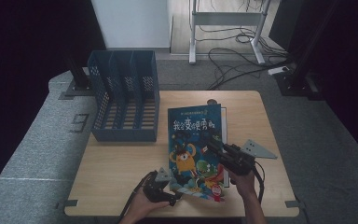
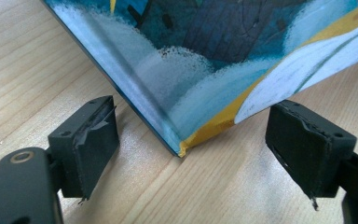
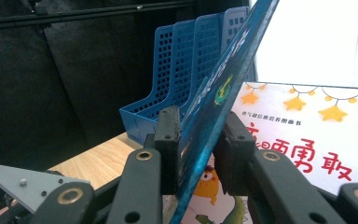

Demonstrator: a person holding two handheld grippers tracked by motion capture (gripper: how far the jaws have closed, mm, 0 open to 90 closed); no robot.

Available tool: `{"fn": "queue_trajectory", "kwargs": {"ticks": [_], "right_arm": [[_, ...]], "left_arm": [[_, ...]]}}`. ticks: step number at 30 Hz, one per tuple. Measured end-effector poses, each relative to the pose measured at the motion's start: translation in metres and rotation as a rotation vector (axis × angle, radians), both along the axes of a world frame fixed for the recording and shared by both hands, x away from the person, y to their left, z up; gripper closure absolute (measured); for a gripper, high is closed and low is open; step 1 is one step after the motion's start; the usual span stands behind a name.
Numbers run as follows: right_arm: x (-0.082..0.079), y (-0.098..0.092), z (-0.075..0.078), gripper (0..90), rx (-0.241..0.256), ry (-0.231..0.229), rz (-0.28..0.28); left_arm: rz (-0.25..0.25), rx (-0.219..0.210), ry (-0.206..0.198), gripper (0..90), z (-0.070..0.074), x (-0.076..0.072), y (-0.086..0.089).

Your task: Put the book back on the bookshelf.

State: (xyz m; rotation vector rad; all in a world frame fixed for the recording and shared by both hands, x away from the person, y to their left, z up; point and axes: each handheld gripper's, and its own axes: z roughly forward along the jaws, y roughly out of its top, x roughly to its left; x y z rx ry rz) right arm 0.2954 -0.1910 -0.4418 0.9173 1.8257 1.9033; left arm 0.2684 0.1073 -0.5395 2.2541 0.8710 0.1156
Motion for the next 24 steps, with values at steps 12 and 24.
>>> {"fn": "queue_trajectory", "kwargs": {"ticks": [12, 24], "right_arm": [[0.0024, -0.0017, -0.0026, 71.4, 0.006, 0.012, -0.025], [0.0024, -0.0013, -0.0030, 71.4, 0.018, 0.017, -0.028]], "left_arm": [[-0.020, -0.007, -0.005, 18.9, 0.0048, -0.0022, -0.0006], [0.025, -0.053, -0.002, 19.6, 0.0098, 0.0026, 0.0074]]}}
